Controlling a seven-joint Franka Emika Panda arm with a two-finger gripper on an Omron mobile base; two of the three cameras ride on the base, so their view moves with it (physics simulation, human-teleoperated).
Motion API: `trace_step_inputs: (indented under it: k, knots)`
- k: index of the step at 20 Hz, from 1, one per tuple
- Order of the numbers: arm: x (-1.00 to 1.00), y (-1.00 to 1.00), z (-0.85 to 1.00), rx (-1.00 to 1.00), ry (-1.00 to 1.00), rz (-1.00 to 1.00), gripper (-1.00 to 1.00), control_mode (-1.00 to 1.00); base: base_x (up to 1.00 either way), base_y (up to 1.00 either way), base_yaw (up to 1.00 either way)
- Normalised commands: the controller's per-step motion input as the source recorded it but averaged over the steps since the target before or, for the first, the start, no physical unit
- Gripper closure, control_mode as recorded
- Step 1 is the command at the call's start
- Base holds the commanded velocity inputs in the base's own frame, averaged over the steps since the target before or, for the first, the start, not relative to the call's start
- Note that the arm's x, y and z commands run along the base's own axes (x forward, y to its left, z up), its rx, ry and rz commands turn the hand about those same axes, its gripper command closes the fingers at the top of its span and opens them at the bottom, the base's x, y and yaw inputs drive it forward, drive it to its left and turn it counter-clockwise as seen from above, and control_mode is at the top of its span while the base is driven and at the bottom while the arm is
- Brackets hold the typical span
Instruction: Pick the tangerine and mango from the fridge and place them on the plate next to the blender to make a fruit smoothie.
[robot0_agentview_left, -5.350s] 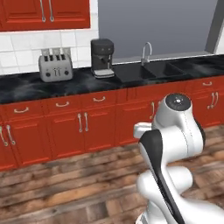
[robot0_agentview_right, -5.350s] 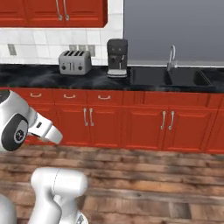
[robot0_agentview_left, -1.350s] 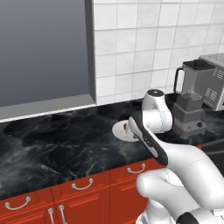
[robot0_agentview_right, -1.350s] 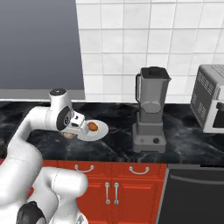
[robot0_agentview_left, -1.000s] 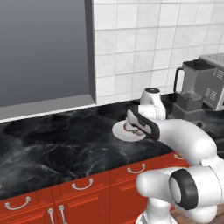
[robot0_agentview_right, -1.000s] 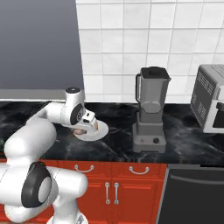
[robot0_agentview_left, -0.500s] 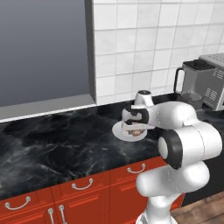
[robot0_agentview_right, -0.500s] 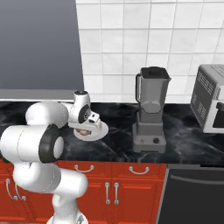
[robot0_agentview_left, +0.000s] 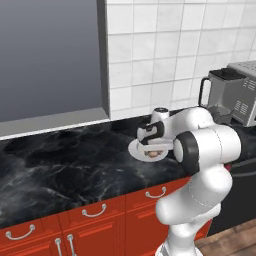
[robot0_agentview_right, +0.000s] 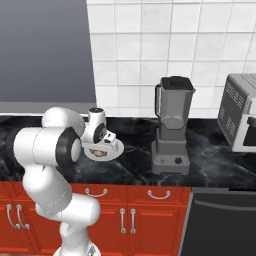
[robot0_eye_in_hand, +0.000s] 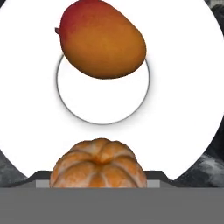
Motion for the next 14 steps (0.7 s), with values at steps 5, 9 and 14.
trace_step_inputs:
  k: [5,9,14]
  knots:
    - [0.32,0.0,-0.24,0.0,0.05,0.0,1.0,-1.0,0.0,0.0,0.0]
    - [0.14,0.0,-0.12,0.0,0.02,0.0,-1.0,-1.0,0.0,0.0,0.0]
    - [-0.09,-0.06,0.05,0.0,-0.03,0.0,-1.0,-1.0,0.0,0.0,0.0]
